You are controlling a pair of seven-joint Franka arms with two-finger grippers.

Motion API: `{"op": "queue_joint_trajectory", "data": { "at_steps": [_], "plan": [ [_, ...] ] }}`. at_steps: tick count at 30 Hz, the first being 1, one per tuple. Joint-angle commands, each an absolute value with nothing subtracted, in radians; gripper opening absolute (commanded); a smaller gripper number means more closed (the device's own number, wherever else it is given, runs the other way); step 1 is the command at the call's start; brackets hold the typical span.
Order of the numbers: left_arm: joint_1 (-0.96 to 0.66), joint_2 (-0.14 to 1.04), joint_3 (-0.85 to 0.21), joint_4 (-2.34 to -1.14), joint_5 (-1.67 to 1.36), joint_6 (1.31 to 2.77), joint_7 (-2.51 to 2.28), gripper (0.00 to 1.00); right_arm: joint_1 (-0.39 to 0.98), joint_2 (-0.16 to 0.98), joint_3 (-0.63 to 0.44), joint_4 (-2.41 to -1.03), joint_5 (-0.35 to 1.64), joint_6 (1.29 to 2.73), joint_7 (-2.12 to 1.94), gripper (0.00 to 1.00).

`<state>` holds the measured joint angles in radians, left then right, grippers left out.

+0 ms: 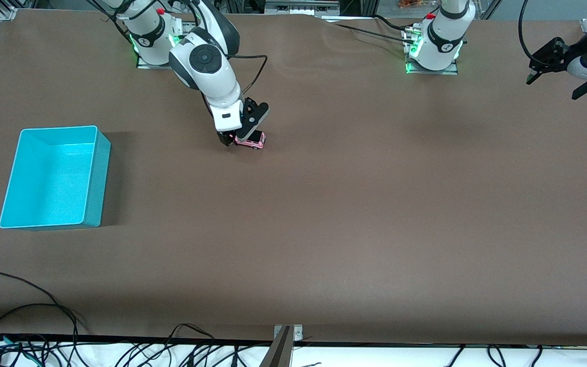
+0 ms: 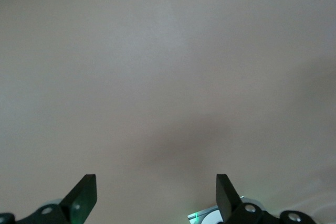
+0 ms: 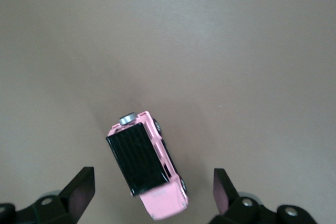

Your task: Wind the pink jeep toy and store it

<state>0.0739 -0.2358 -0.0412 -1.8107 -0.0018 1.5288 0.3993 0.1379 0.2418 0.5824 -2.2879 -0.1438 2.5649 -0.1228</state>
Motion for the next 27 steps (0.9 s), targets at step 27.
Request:
{"op": "queue_joint_trajectory", "data": {
  "at_steps": [27],
  "plan": [
    [0.067, -0.189, -0.044, -1.744, 0.012, 1.463, 0.321, 1.00, 0.166, 0.351, 0.566, -2.362, -0.488, 2.747, -0.058, 0.96]
  ]
}}
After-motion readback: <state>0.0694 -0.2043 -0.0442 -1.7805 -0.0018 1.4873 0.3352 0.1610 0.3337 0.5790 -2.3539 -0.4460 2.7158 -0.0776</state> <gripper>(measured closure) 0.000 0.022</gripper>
